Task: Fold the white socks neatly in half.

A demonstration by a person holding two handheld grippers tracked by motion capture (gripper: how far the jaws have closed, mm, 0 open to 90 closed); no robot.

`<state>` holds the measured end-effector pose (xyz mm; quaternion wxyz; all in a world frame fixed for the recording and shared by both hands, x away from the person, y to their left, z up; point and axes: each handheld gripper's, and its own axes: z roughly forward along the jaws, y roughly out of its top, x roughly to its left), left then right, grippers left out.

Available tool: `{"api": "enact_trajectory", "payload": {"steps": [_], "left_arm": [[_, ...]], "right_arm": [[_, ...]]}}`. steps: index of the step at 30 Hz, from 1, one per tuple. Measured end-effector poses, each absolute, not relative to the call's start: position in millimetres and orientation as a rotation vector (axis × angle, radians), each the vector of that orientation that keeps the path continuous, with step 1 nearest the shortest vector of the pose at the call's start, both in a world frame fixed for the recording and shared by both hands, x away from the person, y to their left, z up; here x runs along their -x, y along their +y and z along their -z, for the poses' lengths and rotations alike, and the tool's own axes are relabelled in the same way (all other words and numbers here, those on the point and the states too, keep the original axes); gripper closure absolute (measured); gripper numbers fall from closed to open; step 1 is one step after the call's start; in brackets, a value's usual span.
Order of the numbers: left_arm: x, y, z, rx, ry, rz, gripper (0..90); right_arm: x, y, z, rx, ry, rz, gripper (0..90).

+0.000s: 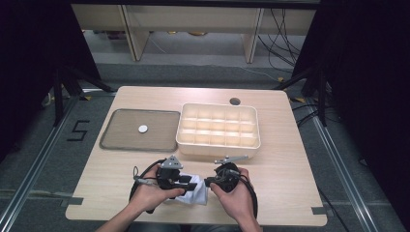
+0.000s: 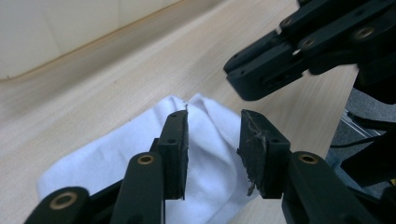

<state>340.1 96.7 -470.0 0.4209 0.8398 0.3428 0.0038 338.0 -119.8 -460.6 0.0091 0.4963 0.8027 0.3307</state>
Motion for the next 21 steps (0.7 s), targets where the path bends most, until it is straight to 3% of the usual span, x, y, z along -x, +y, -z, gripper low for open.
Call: {"api": "enact_trajectory", "payload": {"steps": [9, 21], "left_arm": [[-341, 90, 484, -2.134, 0.88, 0.051, 63.6], [-339, 84, 495, -2.167, 0.899, 0.065, 65.3]], "right_arm": [[-342, -107, 455, -1.513, 2.522, -1.053, 80.0], [-340, -109, 478, -1.508, 2.598, -0.998, 84.0]]}}
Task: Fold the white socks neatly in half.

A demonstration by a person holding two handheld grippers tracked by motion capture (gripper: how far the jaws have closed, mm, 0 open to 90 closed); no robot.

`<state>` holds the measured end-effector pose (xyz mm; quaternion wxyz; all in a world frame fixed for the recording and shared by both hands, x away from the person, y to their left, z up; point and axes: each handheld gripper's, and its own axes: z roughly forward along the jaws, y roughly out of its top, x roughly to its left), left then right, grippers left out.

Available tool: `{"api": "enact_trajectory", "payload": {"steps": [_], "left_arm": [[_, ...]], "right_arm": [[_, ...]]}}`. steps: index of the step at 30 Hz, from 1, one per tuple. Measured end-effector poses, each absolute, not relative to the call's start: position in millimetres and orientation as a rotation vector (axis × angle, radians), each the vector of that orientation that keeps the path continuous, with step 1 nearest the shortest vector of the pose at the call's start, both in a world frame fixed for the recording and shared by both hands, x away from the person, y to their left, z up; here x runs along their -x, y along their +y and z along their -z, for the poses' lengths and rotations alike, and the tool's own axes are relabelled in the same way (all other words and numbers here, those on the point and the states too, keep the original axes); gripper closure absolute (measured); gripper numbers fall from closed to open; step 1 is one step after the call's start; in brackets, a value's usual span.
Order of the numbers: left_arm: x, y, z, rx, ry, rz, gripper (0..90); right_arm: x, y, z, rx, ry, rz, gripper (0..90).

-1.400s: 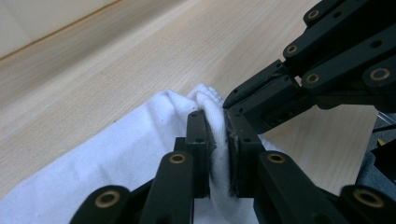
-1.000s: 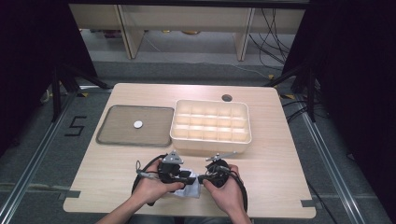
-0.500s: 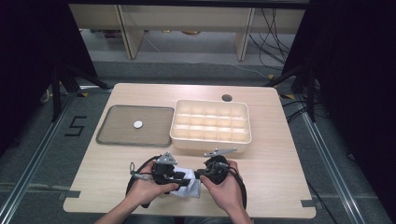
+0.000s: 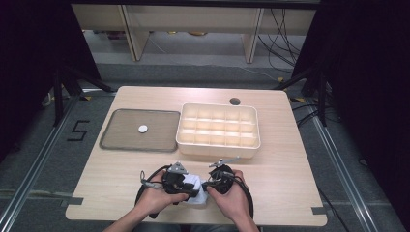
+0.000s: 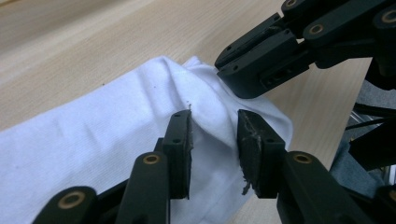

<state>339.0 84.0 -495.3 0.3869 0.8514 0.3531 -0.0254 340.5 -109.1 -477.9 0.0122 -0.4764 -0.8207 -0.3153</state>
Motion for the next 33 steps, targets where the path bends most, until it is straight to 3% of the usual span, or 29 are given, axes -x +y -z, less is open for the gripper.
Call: {"api": "enact_trajectory", "payload": {"steps": [14, 26, 33], "left_arm": [[-338, 81, 497, -2.189, 0.881, 0.026, 86.0], [-334, 79, 475, -2.136, 0.826, 0.046, 86.8], [-333, 74, 489, -2.165, 0.832, 0.074, 86.0]], "right_arm": [[-341, -114, 485, 1.501, -2.521, 0.99, 85.1], [-340, -113, 485, 1.534, -2.5, 0.987, 85.3], [-342, -116, 485, 1.53, -2.492, 0.984, 84.5]]}}
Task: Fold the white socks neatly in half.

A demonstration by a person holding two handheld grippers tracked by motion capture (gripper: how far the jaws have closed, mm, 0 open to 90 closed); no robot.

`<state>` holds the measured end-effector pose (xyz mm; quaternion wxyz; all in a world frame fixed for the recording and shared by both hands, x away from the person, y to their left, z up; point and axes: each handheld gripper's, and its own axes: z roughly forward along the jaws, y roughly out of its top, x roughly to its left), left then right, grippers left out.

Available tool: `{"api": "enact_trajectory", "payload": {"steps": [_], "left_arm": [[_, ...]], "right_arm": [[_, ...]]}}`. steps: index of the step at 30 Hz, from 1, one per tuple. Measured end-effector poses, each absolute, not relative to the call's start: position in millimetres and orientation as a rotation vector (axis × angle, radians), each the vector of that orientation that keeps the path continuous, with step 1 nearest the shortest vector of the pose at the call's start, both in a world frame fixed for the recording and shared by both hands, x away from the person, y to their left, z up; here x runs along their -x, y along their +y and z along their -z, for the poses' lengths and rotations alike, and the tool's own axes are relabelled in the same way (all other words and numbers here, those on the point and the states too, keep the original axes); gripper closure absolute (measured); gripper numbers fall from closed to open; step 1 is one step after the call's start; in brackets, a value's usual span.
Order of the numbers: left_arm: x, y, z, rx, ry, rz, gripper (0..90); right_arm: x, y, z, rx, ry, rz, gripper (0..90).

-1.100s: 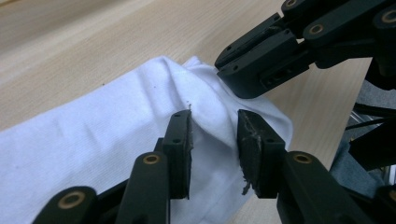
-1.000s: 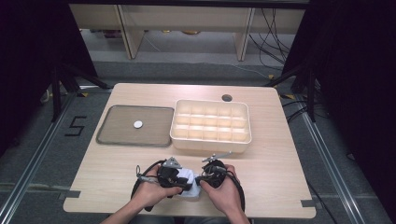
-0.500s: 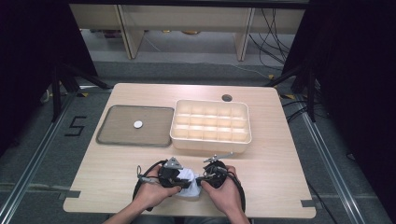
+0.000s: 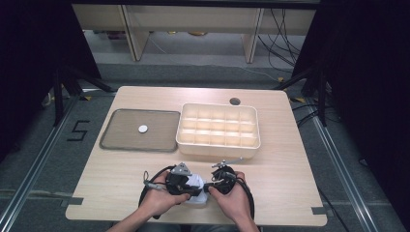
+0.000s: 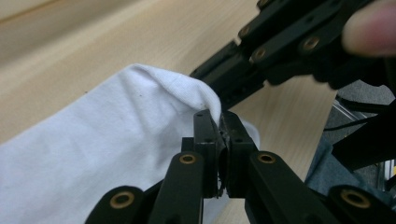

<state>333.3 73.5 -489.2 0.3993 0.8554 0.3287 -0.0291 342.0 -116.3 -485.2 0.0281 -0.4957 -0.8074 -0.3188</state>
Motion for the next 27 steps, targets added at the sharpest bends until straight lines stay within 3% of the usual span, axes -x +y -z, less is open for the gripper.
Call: {"api": "enact_trajectory", "payload": {"steps": [13, 19, 27], "left_arm": [[-332, 71, 491, -2.177, 0.826, 0.078, 83.2], [-329, 71, 489, -2.181, 0.801, 0.082, 79.5], [-319, 72, 489, -2.183, 0.789, 0.094, 79.0]], "right_arm": [[-348, -116, 470, 1.539, -2.442, 1.109, 76.7], [-352, -112, 481, 1.513, -2.456, 1.07, 85.9], [-353, -115, 484, 1.528, -2.447, 1.06, 87.4]]}}
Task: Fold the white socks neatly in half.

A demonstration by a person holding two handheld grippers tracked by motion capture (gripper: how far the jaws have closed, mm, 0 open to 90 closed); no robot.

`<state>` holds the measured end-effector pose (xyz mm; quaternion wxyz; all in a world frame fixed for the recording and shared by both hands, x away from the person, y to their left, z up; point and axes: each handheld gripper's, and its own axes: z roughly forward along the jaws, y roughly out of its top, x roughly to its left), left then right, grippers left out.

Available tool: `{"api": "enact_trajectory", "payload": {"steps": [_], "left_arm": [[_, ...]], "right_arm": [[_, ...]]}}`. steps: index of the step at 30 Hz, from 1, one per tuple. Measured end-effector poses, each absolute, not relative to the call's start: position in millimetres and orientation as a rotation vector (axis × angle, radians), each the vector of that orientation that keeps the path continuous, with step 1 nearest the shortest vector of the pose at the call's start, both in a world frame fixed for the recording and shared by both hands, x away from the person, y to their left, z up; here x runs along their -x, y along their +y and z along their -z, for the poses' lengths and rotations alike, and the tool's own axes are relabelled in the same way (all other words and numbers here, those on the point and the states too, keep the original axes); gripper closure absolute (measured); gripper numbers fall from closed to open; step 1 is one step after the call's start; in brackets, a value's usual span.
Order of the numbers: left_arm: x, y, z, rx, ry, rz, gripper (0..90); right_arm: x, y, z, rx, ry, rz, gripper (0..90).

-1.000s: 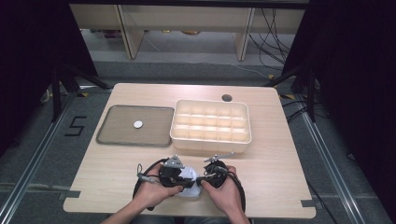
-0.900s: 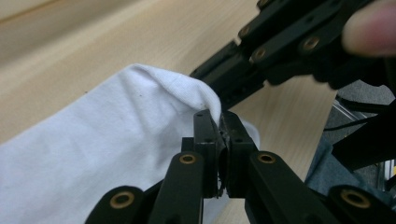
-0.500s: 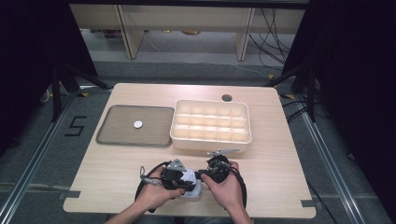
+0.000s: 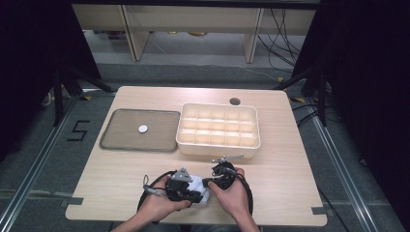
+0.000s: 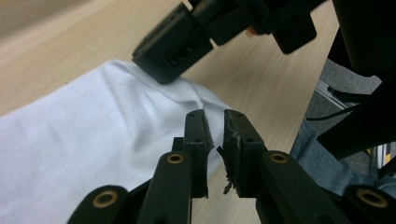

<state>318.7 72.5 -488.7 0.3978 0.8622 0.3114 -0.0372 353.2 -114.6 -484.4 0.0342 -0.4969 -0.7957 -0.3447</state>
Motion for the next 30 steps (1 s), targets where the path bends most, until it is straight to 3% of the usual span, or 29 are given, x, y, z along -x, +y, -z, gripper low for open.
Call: {"api": "enact_trajectory", "payload": {"steps": [11, 20, 30], "left_arm": [[-315, 69, 504, -2.2, 0.802, 0.155, 81.4], [-309, 93, 488, -2.157, 0.801, 0.167, 77.1], [-337, 152, 474, -2.016, 0.981, -0.019, 79.8]], "right_arm": [[-354, -116, 487, 1.532, -2.466, 1.056, 87.3], [-353, -117, 487, 1.532, -2.457, 1.058, 87.2], [-352, -115, 489, 1.555, -2.475, 1.074, 87.0]]}}
